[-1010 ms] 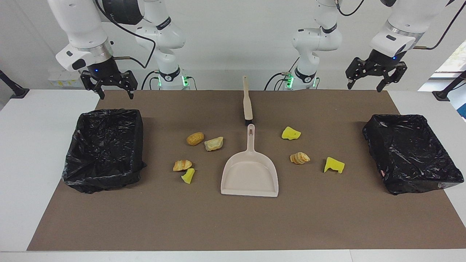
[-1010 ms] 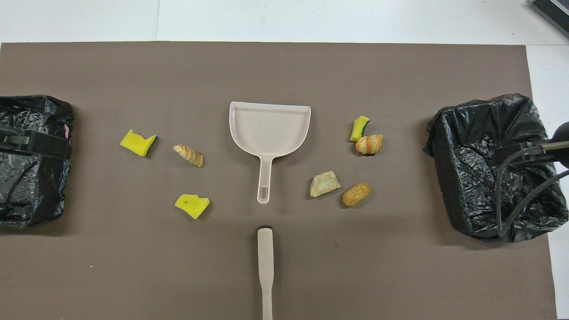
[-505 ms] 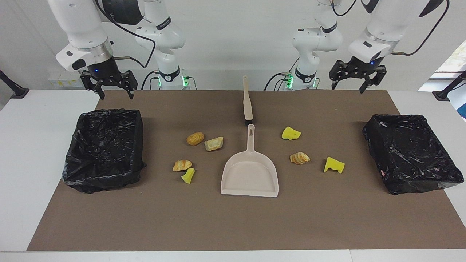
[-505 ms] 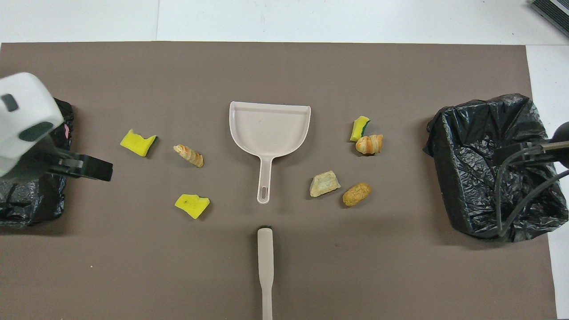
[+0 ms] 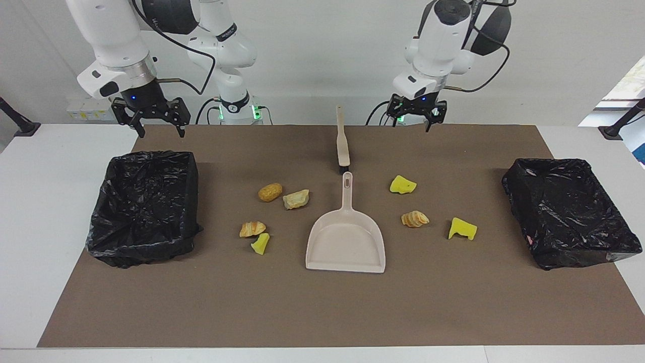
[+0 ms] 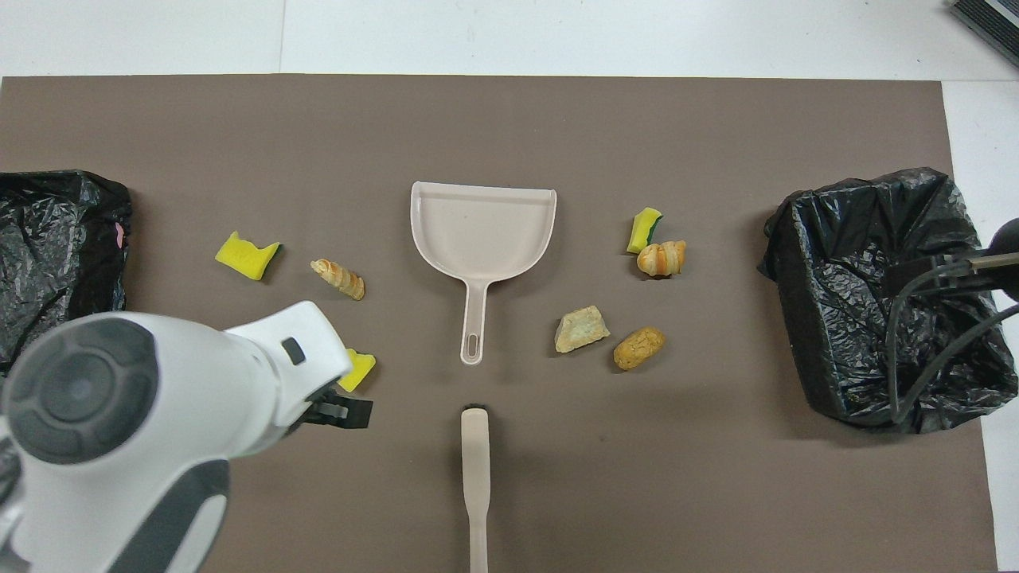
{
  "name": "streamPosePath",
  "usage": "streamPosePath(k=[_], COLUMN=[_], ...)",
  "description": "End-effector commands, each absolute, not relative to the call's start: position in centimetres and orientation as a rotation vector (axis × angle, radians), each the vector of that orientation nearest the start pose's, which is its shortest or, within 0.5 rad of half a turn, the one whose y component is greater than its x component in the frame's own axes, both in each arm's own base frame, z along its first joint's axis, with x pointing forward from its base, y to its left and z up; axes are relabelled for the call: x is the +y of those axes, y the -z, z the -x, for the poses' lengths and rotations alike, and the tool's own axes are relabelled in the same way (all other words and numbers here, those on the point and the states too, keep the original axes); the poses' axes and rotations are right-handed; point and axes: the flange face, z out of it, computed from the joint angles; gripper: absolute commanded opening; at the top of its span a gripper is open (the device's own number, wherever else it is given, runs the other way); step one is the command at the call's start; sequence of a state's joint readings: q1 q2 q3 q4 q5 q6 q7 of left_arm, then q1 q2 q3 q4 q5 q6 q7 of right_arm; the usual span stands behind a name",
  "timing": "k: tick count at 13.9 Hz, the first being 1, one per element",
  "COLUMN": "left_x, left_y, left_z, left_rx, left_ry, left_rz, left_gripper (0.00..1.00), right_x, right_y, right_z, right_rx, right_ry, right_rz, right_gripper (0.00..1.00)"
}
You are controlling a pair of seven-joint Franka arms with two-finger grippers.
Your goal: Sweep and dump trash in bin
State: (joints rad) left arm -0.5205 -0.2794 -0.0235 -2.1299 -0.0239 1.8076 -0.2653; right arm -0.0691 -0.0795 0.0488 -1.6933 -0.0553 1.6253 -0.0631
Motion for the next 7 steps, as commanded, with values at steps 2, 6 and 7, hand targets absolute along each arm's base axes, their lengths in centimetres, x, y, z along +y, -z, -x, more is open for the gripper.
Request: streamPosePath(k=[2, 6, 7], left_x=[-28.7, -33.0, -33.4], left_y=[-46.9, -41.9, -40.8], left_z=[-33.3, -27.9, -26.7], left_rx=[0.406, 0.440, 0.464], left_ry=[-0.034, -0.053, -0.043], left_rz=[3.126, 3.107, 3.108], left_gripper=[1.00, 1.00, 1.00], right_x=[-1.4, -1.5, -1.4], right_y=[-61.6, -61.6, -61.6], right_z=[-53.2, -53.2, -53.2], right_rx=[-0.043, -0.040, -0.043], right_ry=[0.029, 0.029, 0.029], right_rz=[3.193, 3.193, 3.193], right_gripper=[1.00, 1.00, 1.00])
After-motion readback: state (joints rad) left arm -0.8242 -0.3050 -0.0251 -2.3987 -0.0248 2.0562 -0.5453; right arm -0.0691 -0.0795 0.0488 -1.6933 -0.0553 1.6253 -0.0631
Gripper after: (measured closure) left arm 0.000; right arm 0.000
